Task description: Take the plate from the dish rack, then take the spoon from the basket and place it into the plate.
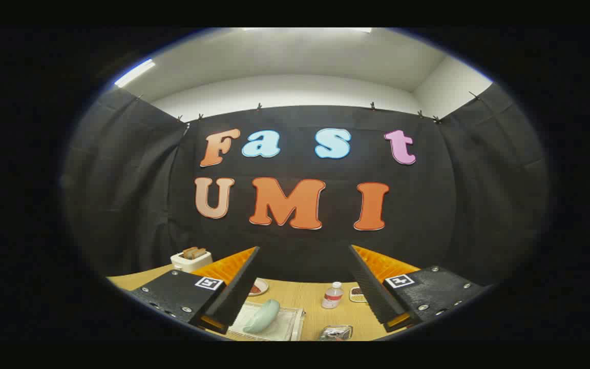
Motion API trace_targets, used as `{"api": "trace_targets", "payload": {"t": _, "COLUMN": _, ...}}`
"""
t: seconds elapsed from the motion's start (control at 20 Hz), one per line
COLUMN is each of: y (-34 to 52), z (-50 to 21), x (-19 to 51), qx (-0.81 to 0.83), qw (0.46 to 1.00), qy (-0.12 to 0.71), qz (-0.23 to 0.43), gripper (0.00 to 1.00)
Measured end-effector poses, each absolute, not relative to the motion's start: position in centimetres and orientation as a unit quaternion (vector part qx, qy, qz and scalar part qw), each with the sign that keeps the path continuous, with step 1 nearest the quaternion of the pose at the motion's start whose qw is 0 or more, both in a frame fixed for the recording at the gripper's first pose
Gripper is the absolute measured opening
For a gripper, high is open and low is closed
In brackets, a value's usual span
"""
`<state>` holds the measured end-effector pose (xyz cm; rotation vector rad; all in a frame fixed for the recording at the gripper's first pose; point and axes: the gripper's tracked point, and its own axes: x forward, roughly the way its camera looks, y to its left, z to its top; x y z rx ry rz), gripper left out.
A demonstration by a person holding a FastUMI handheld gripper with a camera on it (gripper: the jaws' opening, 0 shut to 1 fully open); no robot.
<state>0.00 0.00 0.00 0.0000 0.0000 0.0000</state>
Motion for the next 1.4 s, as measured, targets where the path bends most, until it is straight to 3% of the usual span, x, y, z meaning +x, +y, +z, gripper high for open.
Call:
{"api": "trace_targets", "payload": {"t": 0.8, "y": 0.7, "z": 0.1, "x": 2.1, "qx": 0.002, "qw": 1.000, "qy": 0.000, "qz": 0.013, "gripper": 0.99}}
{"api": "trace_targets", "payload": {"t": 1.4, "y": 5.4, "z": -7.9, "x": 4.9, "qx": 0.008, "qw": 0.984, "qy": 0.154, "qz": 0.084, "gripper": 0.99}}
